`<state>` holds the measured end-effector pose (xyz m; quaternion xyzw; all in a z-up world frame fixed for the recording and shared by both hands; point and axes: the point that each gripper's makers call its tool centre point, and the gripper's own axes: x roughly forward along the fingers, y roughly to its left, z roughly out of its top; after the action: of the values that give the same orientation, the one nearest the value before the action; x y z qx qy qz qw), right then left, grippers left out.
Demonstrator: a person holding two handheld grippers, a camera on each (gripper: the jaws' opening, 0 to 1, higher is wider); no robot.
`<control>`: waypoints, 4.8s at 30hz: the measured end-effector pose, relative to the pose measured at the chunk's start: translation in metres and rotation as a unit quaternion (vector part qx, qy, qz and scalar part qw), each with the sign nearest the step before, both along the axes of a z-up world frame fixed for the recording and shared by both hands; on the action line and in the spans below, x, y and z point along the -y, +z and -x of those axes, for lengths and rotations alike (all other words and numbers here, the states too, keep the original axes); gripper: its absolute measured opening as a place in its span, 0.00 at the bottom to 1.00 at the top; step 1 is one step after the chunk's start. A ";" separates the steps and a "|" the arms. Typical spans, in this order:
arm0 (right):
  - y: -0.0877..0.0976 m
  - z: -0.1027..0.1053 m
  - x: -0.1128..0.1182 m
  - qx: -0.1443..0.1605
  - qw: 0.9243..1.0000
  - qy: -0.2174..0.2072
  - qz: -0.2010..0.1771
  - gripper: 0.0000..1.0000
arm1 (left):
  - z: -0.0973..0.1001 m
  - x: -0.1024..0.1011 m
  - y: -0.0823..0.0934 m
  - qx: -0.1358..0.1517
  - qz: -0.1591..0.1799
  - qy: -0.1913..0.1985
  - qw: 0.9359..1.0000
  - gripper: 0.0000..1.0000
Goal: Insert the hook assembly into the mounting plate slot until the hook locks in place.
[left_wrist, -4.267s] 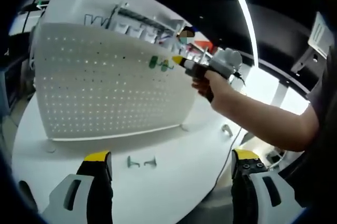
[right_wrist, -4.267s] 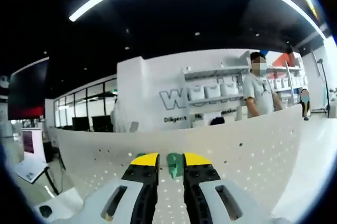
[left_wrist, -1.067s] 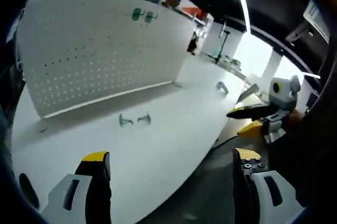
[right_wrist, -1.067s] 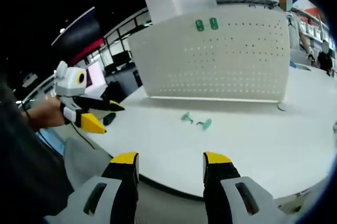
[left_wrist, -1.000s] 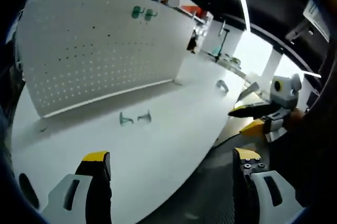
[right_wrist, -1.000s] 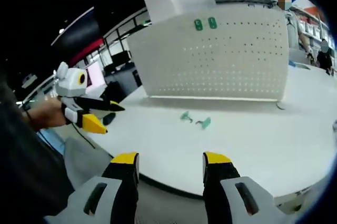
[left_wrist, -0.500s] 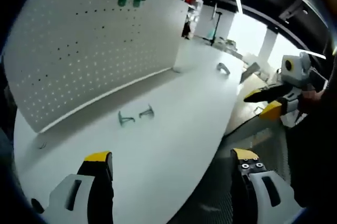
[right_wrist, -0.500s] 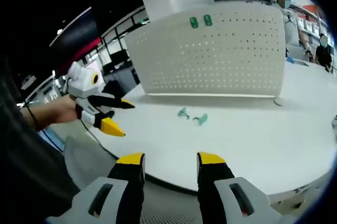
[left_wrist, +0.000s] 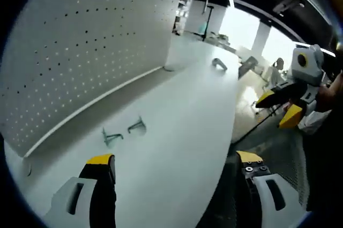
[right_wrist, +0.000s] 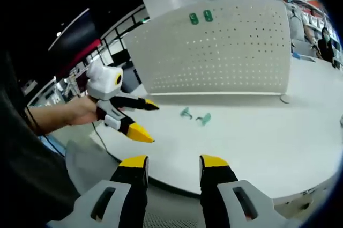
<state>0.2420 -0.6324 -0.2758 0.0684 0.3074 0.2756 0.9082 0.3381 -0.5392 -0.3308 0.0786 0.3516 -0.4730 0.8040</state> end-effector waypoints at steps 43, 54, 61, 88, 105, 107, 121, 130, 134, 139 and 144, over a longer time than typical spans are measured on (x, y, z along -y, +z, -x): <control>-0.023 -0.022 0.022 -0.052 0.998 -0.035 -0.006 0.37 | -0.061 0.078 -0.071 -0.075 0.034 -0.036 0.996 0.66; -0.026 -0.021 0.029 -0.057 0.997 -0.047 -0.005 0.37 | -0.083 0.083 -0.088 -0.086 0.029 0.045 0.995 0.39; -0.029 -0.021 0.027 -0.062 0.997 -0.042 -0.005 0.37 | -0.090 0.077 -0.094 -0.099 0.017 0.085 0.991 0.13; -0.033 -0.024 0.025 -0.064 0.997 -0.034 -0.005 0.36 | -0.102 0.063 -0.086 -0.080 0.005 0.112 0.990 0.02; -0.028 -0.022 0.016 -0.056 0.998 -0.024 -0.006 0.36 | -0.103 0.050 -0.073 -0.074 0.011 0.115 0.991 0.01; -0.028 -0.022 0.015 -0.055 0.998 -0.024 -0.006 0.36 | -0.102 0.049 -0.073 -0.077 0.011 0.113 0.990 0.01; -0.025 -0.022 0.008 -0.049 0.999 -0.014 -0.004 0.36 | -0.095 0.036 -0.054 -0.064 0.016 0.105 0.992 0.01; -0.021 -0.026 0.005 -0.039 0.999 -0.007 -0.002 0.36 | -0.078 0.018 -0.027 -0.040 0.009 0.092 0.995 0.01; -0.017 -0.026 0.002 -0.035 0.999 -0.003 -0.003 0.36 | -0.066 0.015 -0.012 -0.043 0.019 0.084 0.995 0.01; -0.015 -0.025 0.000 -0.032 0.999 0.000 -0.005 0.36 | -0.050 0.008 0.004 -0.023 0.014 0.070 0.997 0.01; -0.014 -0.023 -0.002 -0.030 1.000 0.007 -0.004 0.36 | -0.033 0.004 0.015 -0.021 0.017 0.059 0.998 0.01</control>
<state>0.2654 -0.6305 -0.2895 0.0784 0.3336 0.2809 0.8965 0.3716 -0.5428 -0.3160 0.0346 0.3646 -0.4325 0.8239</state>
